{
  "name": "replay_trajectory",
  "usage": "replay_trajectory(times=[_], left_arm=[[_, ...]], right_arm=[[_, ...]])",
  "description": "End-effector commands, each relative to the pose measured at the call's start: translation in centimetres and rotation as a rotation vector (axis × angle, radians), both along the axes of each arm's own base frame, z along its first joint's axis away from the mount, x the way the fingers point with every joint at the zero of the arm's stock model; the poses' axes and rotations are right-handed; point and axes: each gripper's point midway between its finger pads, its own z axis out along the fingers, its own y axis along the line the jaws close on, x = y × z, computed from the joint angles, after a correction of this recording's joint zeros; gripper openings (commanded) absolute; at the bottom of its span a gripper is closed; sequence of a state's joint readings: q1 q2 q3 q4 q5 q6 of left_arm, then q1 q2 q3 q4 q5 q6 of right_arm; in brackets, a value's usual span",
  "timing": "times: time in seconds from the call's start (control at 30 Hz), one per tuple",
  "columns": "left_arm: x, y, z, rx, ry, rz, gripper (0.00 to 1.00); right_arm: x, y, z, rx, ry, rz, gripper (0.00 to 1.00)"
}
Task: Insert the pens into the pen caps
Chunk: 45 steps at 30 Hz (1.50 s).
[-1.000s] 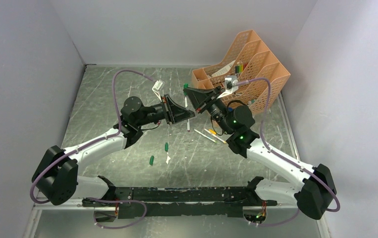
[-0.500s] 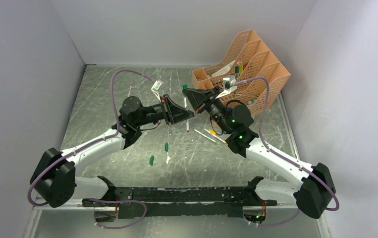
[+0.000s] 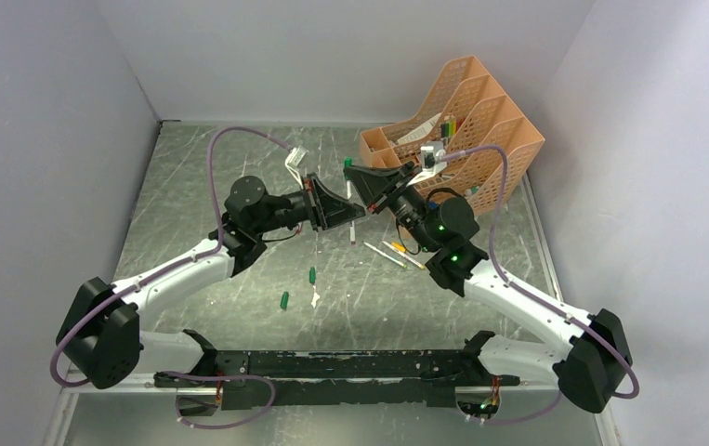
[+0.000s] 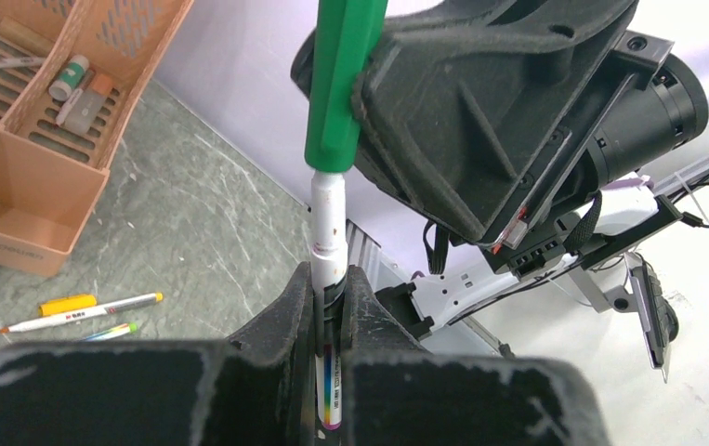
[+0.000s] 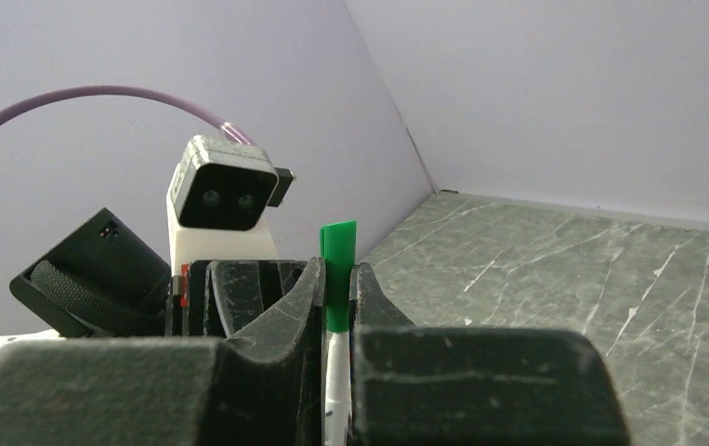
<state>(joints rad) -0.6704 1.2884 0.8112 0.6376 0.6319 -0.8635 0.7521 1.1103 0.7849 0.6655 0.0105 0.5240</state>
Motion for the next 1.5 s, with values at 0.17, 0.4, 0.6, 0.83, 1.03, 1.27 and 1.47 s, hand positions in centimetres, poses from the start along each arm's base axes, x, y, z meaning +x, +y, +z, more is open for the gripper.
replay_trajectory(times=[0.17,0.4,0.6,0.83,1.03,1.27,1.47], left_arm=[[0.4,-0.1,2.6,-0.022,-0.082,0.020,0.07],[1.4,-0.1,2.8,0.036,-0.157,0.056,0.07],[3.6,0.6,3.3,0.146,-0.260,0.172,0.07],[4.9,0.9,3.5,0.231,-0.357,0.213,0.07],[4.4,1.9,3.2,0.285,-0.443,0.216,0.07],[4.2,2.1,2.5,0.331,-0.461,0.199,0.07],[1.9,1.6,2.6,0.302,-0.527,0.077,0.07]], right_arm=[[-0.9,-1.0,0.0,-0.001,0.002,-0.003,0.00],[-0.8,-0.5,-1.3,-0.047,0.046,0.010,0.00],[-1.6,-0.1,-2.4,-0.069,0.049,0.061,0.00],[-2.8,0.1,-1.1,-0.102,-0.023,0.107,0.09],[-2.7,-1.0,0.5,-0.135,-0.070,0.048,0.32],[-2.5,-1.2,1.4,-0.149,-0.098,0.032,0.46],[-1.4,-0.5,1.8,-0.177,-0.095,0.018,0.59]])
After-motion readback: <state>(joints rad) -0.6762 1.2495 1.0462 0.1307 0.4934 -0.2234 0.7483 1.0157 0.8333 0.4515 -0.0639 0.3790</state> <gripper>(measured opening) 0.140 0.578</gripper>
